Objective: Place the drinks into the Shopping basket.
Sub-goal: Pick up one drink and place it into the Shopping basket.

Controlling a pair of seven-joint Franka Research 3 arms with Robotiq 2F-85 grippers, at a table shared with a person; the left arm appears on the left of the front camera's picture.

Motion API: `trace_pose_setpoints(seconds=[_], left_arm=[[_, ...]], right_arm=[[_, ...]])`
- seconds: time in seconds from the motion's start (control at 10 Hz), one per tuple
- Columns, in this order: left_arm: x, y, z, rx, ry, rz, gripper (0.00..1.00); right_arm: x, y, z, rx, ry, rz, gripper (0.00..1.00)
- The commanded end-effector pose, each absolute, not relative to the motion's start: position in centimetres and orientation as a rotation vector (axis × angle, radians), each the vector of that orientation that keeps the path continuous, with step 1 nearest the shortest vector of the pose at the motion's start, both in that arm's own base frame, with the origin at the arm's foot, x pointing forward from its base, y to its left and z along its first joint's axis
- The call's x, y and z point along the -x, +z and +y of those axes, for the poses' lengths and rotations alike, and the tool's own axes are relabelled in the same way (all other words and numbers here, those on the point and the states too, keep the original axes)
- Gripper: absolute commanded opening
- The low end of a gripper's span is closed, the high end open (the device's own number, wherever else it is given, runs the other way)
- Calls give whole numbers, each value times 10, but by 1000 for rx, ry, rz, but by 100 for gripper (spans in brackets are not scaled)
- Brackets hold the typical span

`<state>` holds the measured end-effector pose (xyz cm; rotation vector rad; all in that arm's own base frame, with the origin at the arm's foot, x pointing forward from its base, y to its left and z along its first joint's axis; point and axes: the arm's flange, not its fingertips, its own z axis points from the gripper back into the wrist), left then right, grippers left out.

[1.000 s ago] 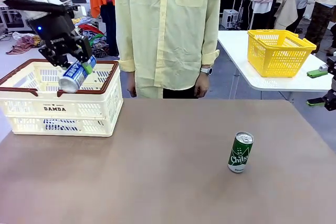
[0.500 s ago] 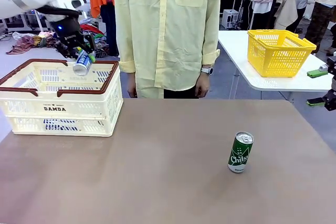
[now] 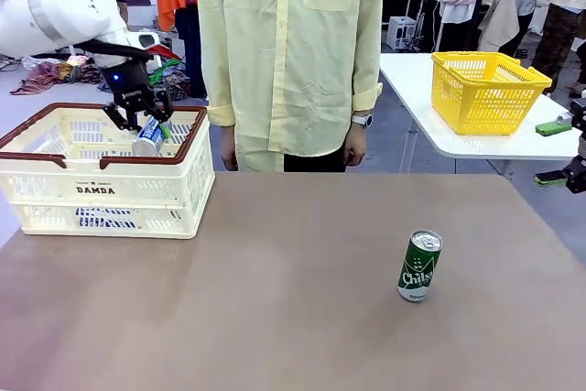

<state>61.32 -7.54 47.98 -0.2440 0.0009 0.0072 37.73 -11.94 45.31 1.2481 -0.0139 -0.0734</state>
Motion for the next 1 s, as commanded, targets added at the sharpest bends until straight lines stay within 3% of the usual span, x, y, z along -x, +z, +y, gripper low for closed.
trace_pose_setpoints(seconds=[0.0, 0.9], left_arm=[[-611, 471, -84, 182, 23, 10, 0], [-633, 431, -97, 49, 51, 61, 0]], right_arm=[[-377, 455, -121, -1240, -59, -9, 100], [-377, 455, -121, -1240, -59, -9, 100]])
